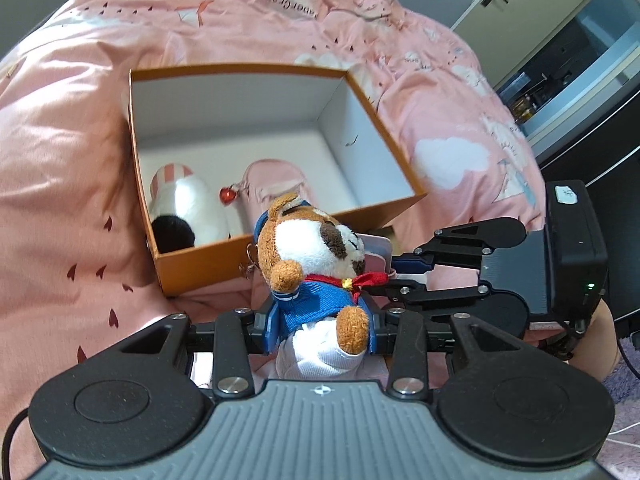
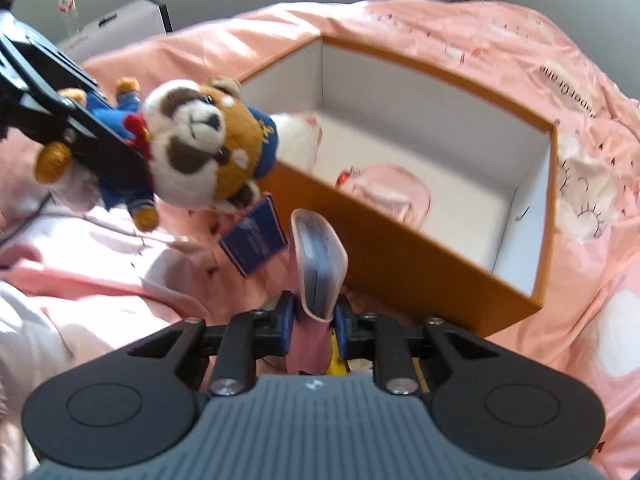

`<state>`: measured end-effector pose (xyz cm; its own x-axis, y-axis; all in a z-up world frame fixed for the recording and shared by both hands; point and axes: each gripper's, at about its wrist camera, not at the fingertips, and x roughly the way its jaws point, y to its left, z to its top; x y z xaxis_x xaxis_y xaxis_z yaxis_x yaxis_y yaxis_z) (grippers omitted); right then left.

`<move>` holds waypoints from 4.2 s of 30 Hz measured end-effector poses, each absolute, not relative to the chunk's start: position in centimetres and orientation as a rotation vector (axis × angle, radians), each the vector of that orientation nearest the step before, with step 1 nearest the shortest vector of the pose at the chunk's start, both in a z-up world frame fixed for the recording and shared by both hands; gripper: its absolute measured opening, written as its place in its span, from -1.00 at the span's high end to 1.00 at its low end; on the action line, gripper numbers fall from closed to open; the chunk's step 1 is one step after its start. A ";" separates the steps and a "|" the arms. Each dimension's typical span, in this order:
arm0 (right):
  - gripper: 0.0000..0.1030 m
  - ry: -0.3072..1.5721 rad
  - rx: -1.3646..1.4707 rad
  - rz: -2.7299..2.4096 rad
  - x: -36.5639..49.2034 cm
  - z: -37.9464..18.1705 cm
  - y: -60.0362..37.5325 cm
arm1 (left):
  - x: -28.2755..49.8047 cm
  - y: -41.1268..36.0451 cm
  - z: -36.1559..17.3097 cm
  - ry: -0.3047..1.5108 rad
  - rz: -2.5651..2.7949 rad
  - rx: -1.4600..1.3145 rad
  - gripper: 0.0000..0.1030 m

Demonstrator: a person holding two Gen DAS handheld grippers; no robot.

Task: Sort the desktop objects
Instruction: 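Lift the teddy bear and pink sleeve and carry them over the box, then lower the teddy bear with left gripper while right lowers the pink sleeve into the box, then open both grippers to release the bear and sleeve, then withdraw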

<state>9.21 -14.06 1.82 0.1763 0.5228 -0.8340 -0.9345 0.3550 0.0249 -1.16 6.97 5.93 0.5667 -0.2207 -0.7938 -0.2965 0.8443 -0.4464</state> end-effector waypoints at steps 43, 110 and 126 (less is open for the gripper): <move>0.61 1.212 -0.001 1.037 24.2 2.9 -9.2 | 7.1 12.4 1.2 0.823 0.230 -0.665 0.14; 0.24 1.109 -0.393 0.922 23.7 -2.0 -6.8 | 8.4 10.4 -1.8 1.088 0.241 -0.484 -0.11; 0.22 0.959 -0.448 0.892 21.1 -0.4 -7.4 | 7.8 11.1 -3.0 1.099 0.231 -0.517 0.25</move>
